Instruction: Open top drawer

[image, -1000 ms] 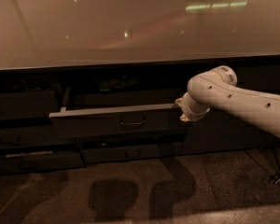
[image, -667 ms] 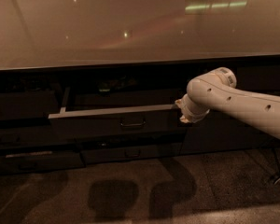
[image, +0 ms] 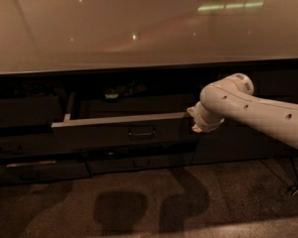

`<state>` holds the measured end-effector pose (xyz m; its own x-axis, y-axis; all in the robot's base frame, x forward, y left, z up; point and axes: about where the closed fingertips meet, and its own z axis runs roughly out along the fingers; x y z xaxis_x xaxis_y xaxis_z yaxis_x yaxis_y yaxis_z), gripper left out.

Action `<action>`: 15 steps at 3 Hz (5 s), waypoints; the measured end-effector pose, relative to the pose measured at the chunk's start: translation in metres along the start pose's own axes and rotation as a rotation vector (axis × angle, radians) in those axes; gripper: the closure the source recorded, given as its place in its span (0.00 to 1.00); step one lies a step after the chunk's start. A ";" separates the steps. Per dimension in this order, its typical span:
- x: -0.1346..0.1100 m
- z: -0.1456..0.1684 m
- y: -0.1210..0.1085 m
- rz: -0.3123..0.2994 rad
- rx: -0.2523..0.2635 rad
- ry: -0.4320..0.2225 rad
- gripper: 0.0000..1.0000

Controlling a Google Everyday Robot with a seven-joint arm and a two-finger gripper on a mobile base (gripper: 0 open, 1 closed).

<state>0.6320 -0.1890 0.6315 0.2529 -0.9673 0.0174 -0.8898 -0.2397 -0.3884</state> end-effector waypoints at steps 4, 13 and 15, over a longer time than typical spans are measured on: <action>-0.001 -0.003 0.006 -0.006 -0.001 0.000 0.58; -0.014 -0.123 -0.033 0.024 0.168 0.083 0.88; -0.022 -0.103 -0.032 0.040 0.106 -0.159 1.00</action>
Offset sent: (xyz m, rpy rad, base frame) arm -0.2262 -0.0219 -0.1286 -0.0737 -0.0014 0.1674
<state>0.6162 -0.1687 0.7388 0.2819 -0.9488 -0.1423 -0.8575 -0.1827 -0.4809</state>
